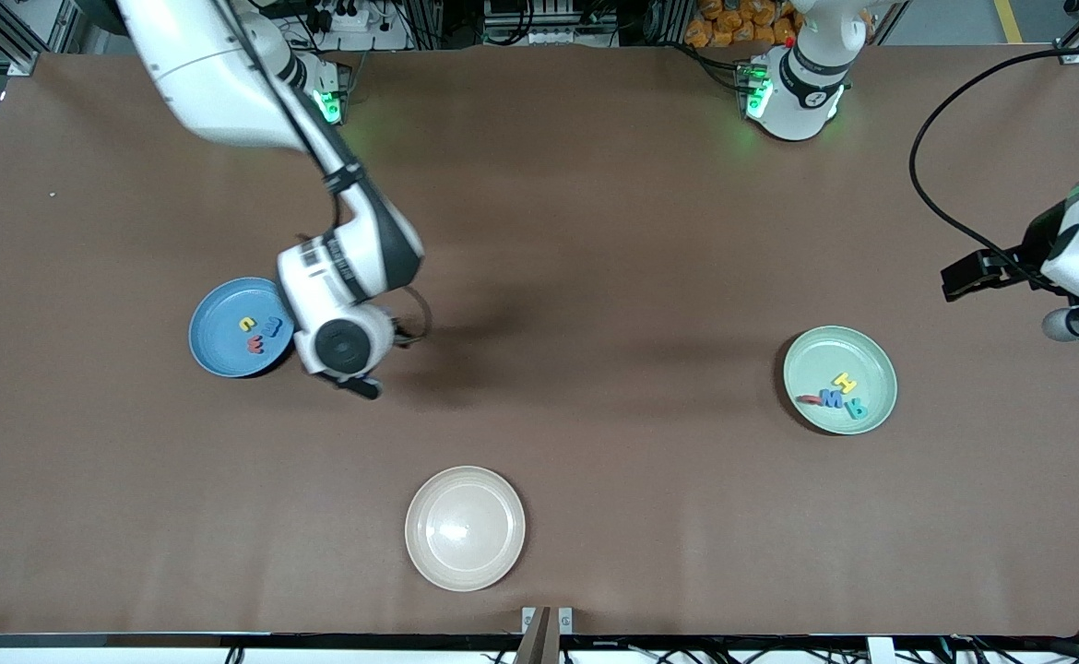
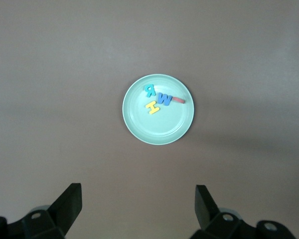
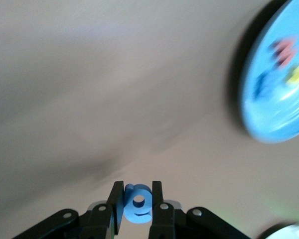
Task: Sort upper and lower case letters into plates
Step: 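Carry the blue e to the blue plate and drop it with the right gripper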
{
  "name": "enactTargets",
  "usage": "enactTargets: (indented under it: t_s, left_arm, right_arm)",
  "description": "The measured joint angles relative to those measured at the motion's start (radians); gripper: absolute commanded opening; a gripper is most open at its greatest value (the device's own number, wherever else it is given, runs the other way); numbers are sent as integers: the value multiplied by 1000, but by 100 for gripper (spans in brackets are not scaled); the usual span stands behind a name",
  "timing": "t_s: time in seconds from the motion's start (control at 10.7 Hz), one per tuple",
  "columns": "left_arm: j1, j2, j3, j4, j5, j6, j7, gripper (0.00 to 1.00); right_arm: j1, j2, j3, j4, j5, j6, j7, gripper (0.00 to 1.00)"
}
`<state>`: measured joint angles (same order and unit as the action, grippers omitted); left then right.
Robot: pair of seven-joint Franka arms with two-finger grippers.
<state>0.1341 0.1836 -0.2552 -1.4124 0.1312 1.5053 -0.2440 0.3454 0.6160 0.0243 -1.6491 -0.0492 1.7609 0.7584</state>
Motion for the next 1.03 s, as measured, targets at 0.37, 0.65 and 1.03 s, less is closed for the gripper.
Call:
enactTargets:
  t_s: [0.37, 0.65, 1.03]
  left_arm:
    - [-92, 0, 151, -5, -91, -2, 0, 100]
    - [-137, 0, 228, -5, -181, -2, 0, 100]
    - [-138, 0, 233, -5, -184, -2, 6, 100]
  right_arm:
    - [-235, 0, -7, -49, -143, -26, -394, 8]
    - [-312, 1, -7, -81, -170, -26, -532, 78]
    - [-310, 0, 3, -83, -170, -25, -534, 100]
